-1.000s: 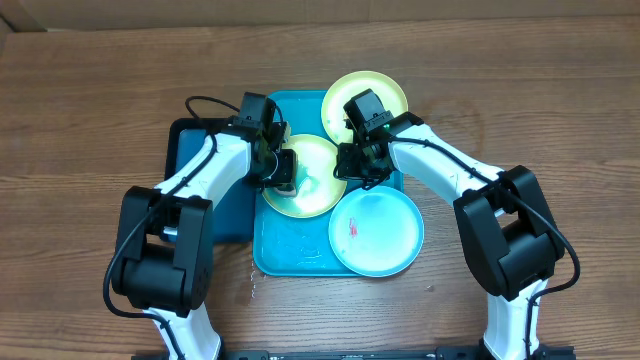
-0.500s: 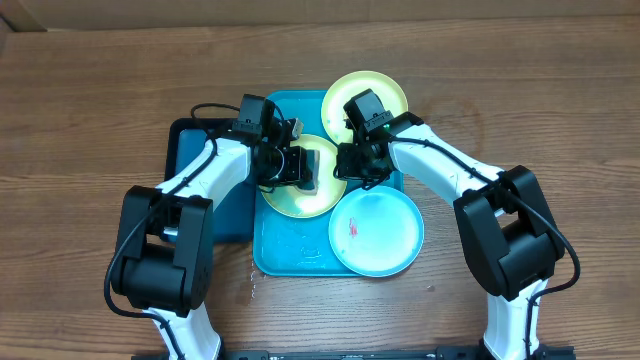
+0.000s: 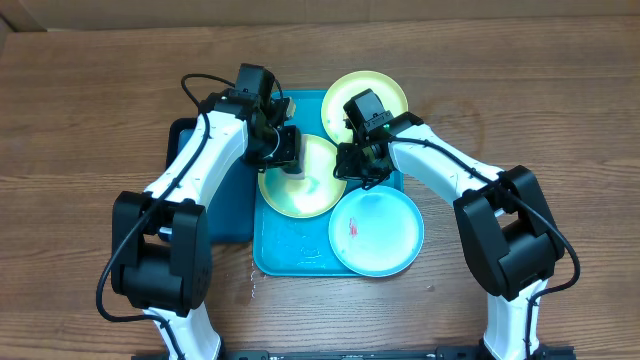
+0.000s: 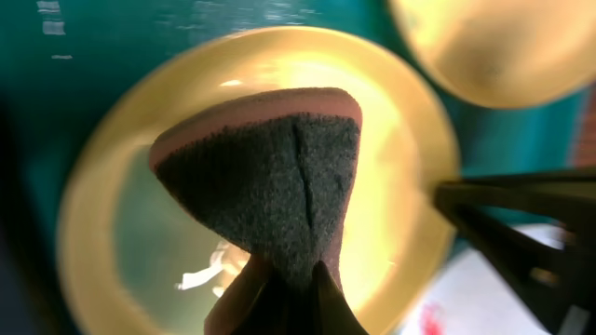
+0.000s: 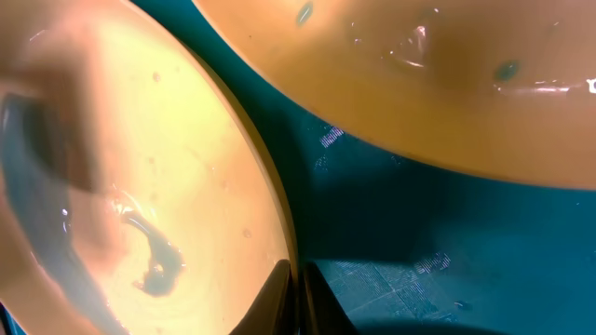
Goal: Clean dirty plates on tray and stack at the side
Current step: 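Scrub the yellow plate surface with the sponge in the left gripper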
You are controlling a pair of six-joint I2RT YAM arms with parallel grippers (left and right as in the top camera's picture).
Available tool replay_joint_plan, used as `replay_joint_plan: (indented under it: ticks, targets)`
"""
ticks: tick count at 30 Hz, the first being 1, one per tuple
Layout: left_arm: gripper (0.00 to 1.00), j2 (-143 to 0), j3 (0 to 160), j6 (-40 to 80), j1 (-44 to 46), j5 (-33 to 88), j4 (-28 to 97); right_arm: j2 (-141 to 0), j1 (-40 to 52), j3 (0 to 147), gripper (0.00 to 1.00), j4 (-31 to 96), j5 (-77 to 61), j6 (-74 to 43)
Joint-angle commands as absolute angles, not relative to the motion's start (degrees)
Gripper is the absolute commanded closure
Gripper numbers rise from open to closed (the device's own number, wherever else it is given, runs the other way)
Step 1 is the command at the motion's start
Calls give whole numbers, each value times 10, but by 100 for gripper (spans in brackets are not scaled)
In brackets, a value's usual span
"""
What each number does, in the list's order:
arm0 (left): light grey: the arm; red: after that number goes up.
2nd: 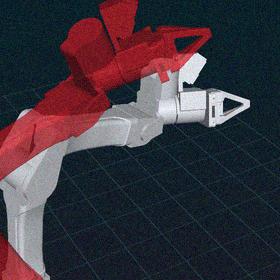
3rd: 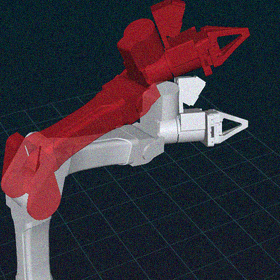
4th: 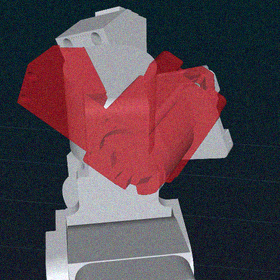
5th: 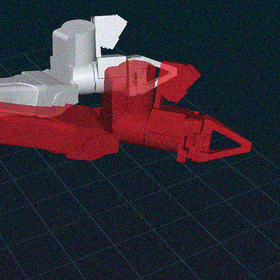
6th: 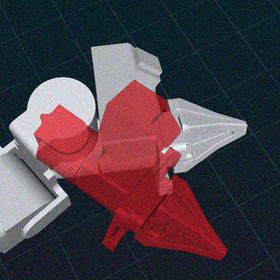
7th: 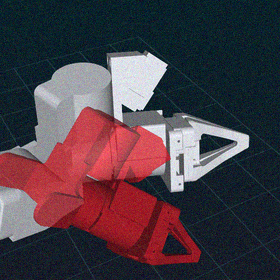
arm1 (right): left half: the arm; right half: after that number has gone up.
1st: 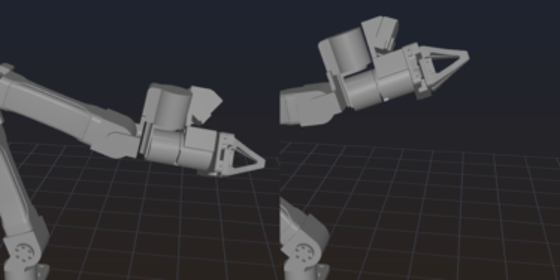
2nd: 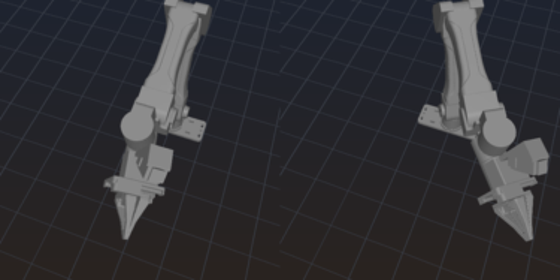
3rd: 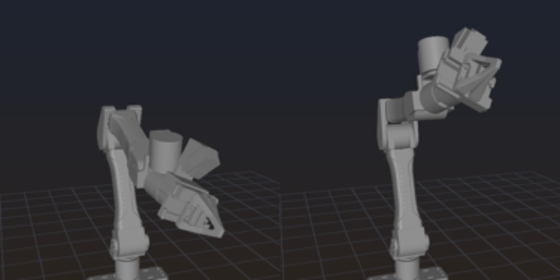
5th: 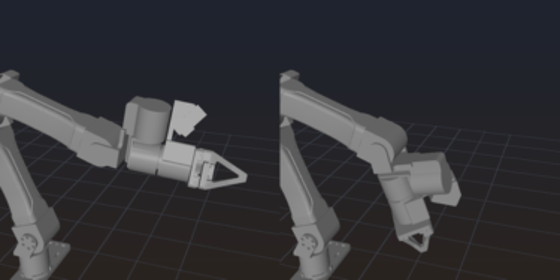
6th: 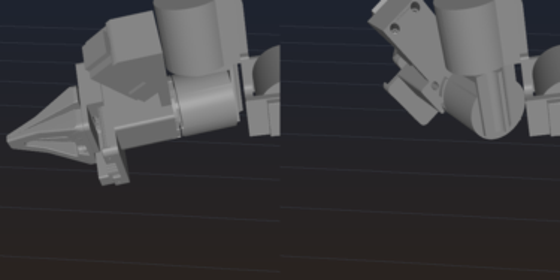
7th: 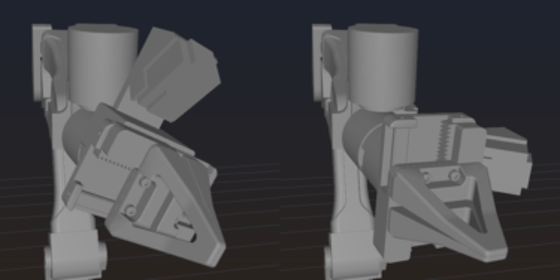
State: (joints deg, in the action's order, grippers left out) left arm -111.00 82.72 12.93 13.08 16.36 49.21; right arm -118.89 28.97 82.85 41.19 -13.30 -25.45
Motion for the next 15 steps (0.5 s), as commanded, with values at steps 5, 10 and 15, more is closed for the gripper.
replay_joint_plan:
  ticks: [5,10,15]
  targets:
    - [96,-1108,755,120,130,97,439,-1193,293,824,96,408,-137,-255]
    - [96,-1122,698,125,136,121,384,-1193,293,824,96,408,-138,-255]
    - [96,-1132,679,124,147,194,366,-1193,293,824,96,408,-137,-255]
